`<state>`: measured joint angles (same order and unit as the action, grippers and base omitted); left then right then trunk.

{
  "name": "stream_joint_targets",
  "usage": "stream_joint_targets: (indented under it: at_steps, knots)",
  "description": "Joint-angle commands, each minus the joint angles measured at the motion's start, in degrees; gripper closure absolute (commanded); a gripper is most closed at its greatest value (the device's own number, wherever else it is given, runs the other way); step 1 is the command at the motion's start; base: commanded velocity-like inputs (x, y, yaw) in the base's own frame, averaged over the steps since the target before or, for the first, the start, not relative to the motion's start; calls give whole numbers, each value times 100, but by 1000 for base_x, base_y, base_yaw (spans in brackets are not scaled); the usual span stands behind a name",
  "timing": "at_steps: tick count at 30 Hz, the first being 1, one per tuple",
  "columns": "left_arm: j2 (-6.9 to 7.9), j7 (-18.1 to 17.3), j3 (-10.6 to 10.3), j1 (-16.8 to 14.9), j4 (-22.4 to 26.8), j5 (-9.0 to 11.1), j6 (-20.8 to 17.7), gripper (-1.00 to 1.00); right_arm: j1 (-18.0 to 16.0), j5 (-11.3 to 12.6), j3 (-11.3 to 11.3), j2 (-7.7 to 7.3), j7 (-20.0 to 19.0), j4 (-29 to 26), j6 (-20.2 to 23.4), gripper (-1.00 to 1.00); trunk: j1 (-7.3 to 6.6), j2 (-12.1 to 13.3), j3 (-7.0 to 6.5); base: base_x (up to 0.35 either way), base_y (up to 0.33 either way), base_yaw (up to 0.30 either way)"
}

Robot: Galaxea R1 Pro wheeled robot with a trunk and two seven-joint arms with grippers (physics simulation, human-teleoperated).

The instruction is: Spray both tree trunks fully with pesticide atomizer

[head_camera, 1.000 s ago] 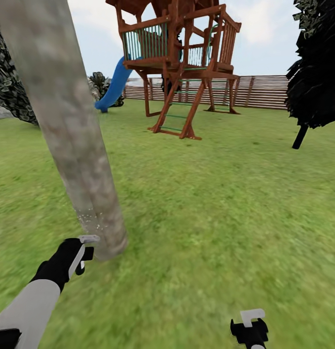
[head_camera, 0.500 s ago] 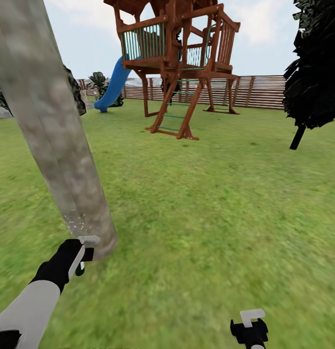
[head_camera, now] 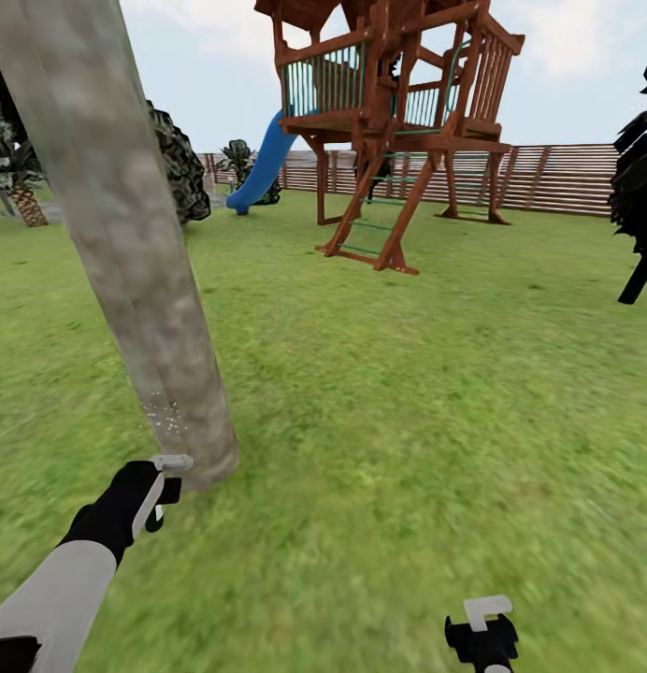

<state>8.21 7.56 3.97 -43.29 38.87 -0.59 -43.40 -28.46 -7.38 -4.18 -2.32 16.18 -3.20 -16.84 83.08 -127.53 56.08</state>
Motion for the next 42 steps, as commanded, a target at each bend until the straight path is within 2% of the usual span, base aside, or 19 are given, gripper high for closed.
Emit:
stream_joint_targets:
  at_steps: [1,12,30,36,40,42]
  knots:
    - [-3,9,10,-4,6,-10,-28,100,-2,-35,-39,0,43,3,7,-100,0,-2,5,101,-277,277]
    - [-3,9,8,-4,-11,-5,-28,100,-2,-35,-39,1,43,3,11,-100,0,-2,5,154,-259,269]
    - [-6,9,-1,-4,-7,-2,-28,100,-2,-35,-39,2,43,3,11,-100,0,-2,5,158,-243,11]
    - [-7,9,16,-4,4,26,-31,100,-2,-35,-39,4,43,3,11,-100,0,-2,5,140,-245,197]
    - [12,-7,61,-4,57,50,-49,100,-2,-35,-39,-1,43,3,11,-100,0,-2,5,164,-243,275]
    - [46,-24,177,-4,89,50,-57,100,-2,-35,-39,-1,43,3,9,-100,0,-2,5,203,-228,277]
